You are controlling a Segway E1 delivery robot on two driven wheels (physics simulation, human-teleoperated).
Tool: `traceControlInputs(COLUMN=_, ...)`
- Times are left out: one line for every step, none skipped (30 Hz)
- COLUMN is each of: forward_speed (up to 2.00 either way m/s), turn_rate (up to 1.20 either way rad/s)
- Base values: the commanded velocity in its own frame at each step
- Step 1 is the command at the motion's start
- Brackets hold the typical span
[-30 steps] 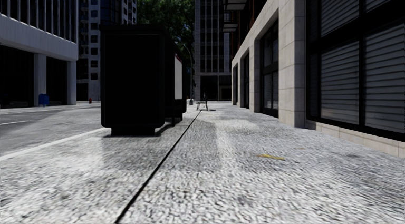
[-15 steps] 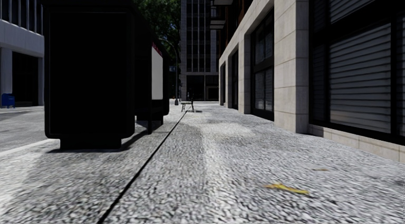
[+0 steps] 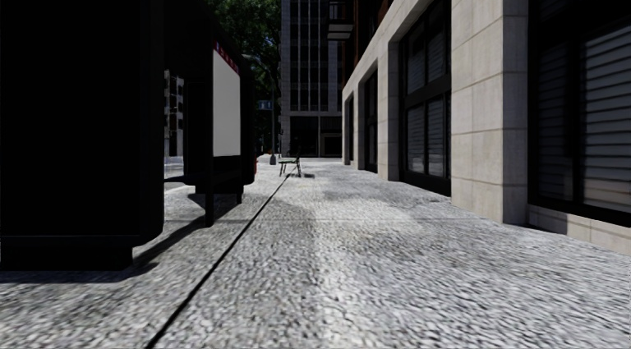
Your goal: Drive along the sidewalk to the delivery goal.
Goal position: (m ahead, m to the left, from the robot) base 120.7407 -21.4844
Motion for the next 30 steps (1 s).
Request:
traceControlInputs(forward_speed=2.00, turn_rate=0.00)
traceControlInputs(forward_speed=2.00, turn_rate=0.00)
traceControlInputs(forward_speed=2.00, turn_rate=0.00)
traceControlInputs(forward_speed=2.00, turn_rate=0.00)
traceControlInputs(forward_speed=2.00, turn_rate=0.00)
traceControlInputs(forward_speed=2.00, turn_rate=0.00)
traceControlInputs(forward_speed=2.00, turn_rate=0.00)
traceControlInputs(forward_speed=2.00, turn_rate=0.00)
traceControlInputs(forward_speed=2.00, turn_rate=0.00)
traceControlInputs(forward_speed=2.00, turn_rate=0.00)
traceControlInputs(forward_speed=2.00, turn_rate=0.00)
traceControlInputs(forward_speed=2.00, turn_rate=0.00)
traceControlInputs(forward_speed=2.00, turn_rate=0.00)
traceControlInputs(forward_speed=2.00, turn_rate=0.00)
traceControlInputs(forward_speed=2.00, turn_rate=0.00)
traceControlInputs(forward_speed=2.00, turn_rate=0.00)
traceControlInputs(forward_speed=2.00, turn_rate=0.00)
traceControlInputs(forward_speed=2.00, turn_rate=0.00)
traceControlInputs(forward_speed=2.00, turn_rate=0.00)
traceControlInputs(forward_speed=2.00, turn_rate=0.00)
traceControlInputs(forward_speed=2.00, turn_rate=0.00)
traceControlInputs(forward_speed=2.00, turn_rate=-0.02)
traceControlInputs(forward_speed=2.00, turn_rate=-0.03)
traceControlInputs(forward_speed=2.00, turn_rate=-0.11)
traceControlInputs(forward_speed=2.00, turn_rate=-0.11)
traceControlInputs(forward_speed=2.00, turn_rate=-0.20)
traceControlInputs(forward_speed=2.00, turn_rate=-0.27)
traceControlInputs(forward_speed=2.00, turn_rate=-0.28)
traceControlInputs(forward_speed=2.00, turn_rate=-0.29)
traceControlInputs(forward_speed=2.00, turn_rate=-0.29)
